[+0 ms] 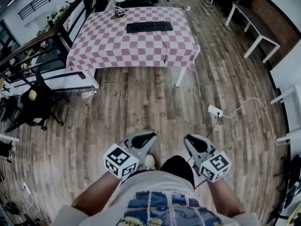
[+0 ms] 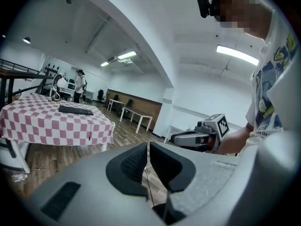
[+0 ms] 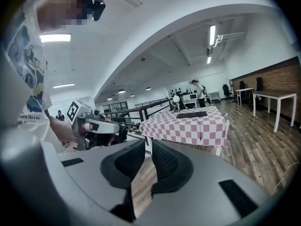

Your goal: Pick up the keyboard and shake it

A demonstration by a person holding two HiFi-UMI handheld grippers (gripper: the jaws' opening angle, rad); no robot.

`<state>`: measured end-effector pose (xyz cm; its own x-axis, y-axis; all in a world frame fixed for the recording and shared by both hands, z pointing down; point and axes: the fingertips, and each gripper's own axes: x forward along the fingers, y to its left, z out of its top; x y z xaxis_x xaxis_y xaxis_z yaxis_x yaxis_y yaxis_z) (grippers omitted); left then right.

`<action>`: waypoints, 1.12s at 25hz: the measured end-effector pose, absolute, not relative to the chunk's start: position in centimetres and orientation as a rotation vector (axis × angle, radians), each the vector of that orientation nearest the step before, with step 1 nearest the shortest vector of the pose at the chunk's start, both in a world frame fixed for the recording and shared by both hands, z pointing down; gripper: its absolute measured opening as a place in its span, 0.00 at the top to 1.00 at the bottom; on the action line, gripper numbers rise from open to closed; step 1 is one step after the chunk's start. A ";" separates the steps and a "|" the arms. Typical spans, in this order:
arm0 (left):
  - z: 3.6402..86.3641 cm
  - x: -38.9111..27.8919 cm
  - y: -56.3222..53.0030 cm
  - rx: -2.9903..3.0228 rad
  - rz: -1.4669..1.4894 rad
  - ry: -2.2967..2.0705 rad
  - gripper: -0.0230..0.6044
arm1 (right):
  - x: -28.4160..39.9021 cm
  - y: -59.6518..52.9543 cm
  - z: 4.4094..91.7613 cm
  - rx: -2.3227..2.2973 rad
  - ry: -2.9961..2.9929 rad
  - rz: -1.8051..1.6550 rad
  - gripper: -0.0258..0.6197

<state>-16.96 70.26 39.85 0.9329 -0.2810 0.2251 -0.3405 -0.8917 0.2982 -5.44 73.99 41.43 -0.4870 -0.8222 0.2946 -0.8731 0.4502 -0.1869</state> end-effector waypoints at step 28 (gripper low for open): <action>40.7 -5.8 30.7 2.586 0.307 -0.843 0.85 | 8.1 32.8 43.4 1.214 -2.644 0.528 0.83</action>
